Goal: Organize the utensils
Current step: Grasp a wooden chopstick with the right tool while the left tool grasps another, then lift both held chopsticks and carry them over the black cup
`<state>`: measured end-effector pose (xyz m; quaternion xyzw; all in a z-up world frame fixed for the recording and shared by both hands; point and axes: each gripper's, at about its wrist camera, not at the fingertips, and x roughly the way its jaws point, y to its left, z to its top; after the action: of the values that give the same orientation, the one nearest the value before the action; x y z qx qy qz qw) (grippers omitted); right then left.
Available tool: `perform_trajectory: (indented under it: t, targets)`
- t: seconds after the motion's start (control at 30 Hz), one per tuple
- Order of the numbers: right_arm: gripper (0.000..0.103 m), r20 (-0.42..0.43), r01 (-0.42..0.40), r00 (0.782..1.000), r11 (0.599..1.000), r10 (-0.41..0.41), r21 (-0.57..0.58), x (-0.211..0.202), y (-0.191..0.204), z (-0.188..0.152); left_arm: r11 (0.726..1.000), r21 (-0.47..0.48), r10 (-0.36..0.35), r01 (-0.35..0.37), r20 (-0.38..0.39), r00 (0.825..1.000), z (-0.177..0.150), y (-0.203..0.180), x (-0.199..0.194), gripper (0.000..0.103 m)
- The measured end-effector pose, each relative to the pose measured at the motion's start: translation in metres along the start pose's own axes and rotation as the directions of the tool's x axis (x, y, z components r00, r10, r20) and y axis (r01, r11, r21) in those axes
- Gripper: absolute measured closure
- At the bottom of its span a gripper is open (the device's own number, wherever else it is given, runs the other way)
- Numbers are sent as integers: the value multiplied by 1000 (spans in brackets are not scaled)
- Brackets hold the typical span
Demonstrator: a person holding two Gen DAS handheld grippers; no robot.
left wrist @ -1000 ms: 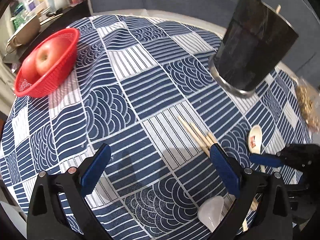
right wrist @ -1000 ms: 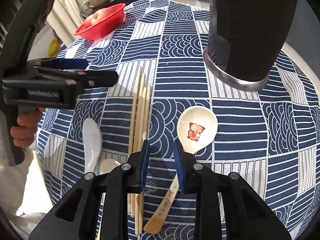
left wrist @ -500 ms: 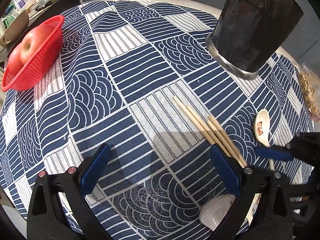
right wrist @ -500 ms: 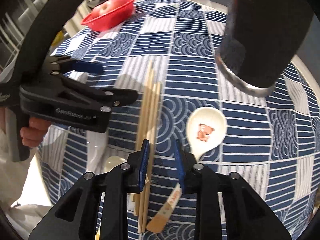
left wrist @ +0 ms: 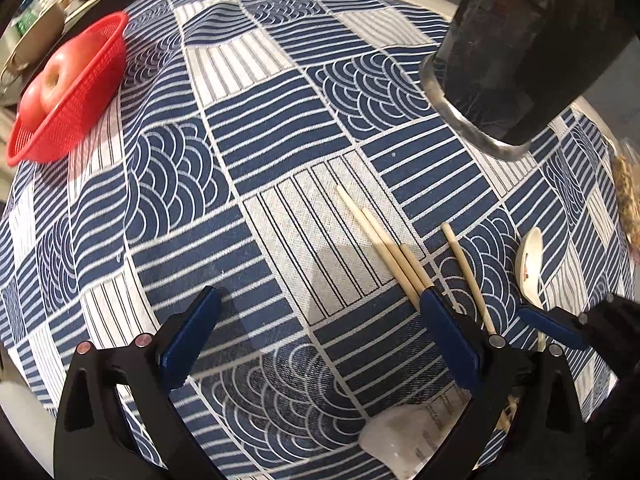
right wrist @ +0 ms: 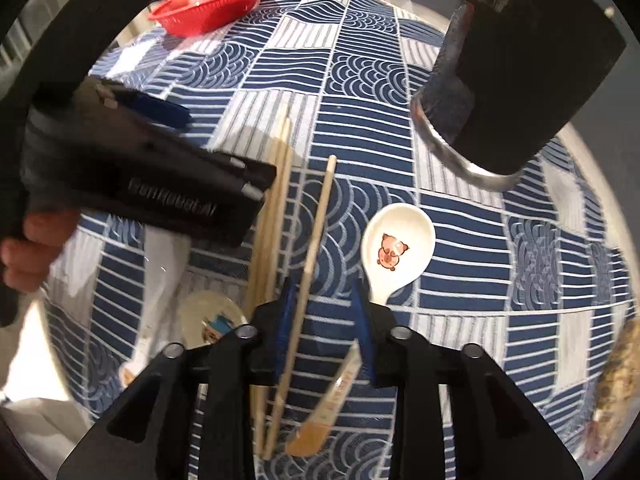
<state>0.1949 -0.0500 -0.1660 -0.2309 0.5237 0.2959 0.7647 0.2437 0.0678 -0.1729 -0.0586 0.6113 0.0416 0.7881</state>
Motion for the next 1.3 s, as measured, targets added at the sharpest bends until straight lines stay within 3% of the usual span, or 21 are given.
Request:
perform_trajectory:
  t: [0.17,0.27,0.33,0.37,0.47,0.57,0.6,0.63,0.77,0.83,0.93,1.07,1.13,1.3]
  targets:
    - [71,5,-6,1000,999,6,31,-1,-7,-7,995,-94,34,-43,-94,995,8,-2,8,5]
    - [63,-1,6,1000,998,-6,56,-1,-10,-7,992,-103,60,-73,-122,991,7,-3,9,6]
    - [38,-34,23,999,991,-19,135,3,-22,-4,990,-121,58,-74,-137,989,6,-2,9,9]
    - [32,-48,17,999,982,-9,186,6,-30,-2,989,-126,58,-75,-136,989,7,-2,8,10]
    - [45,-40,19,999,986,-13,166,5,-29,5,985,-153,62,-77,-106,993,-1,5,-4,29]
    - [85,-33,0,999,992,4,124,1,-24,9,989,-135,59,-68,-70,996,-6,3,-13,58]
    - [98,-42,-6,999,992,12,127,1,-26,9,989,-136,56,-64,-64,996,-9,5,-16,76]
    - [98,-43,-19,999,990,25,138,1,-28,7,988,-144,48,-57,-67,997,-11,8,-17,83]
    - [98,-46,-112,991,961,128,252,-2,-49,3,986,-165,-9,-1,-64,998,-16,25,-16,92]
    - [98,-27,-167,982,934,185,315,-3,-59,-4,978,-202,-74,60,-62,995,-19,42,-15,96]
    - [98,6,-216,973,904,230,370,-8,-65,-10,960,-242,-155,141,-42,987,-21,58,-11,98]
    - [98,72,-286,957,865,282,411,-25,-70,-19,946,-257,-210,198,-18,978,-24,69,-9,98]
    - [98,110,-319,947,846,301,428,-37,-74,-26,933,-260,-261,248,-14,965,-26,72,-7,98]
    - [98,186,-377,926,801,328,465,-60,-77,-32,934,-223,-291,280,-20,956,-31,62,-11,98]
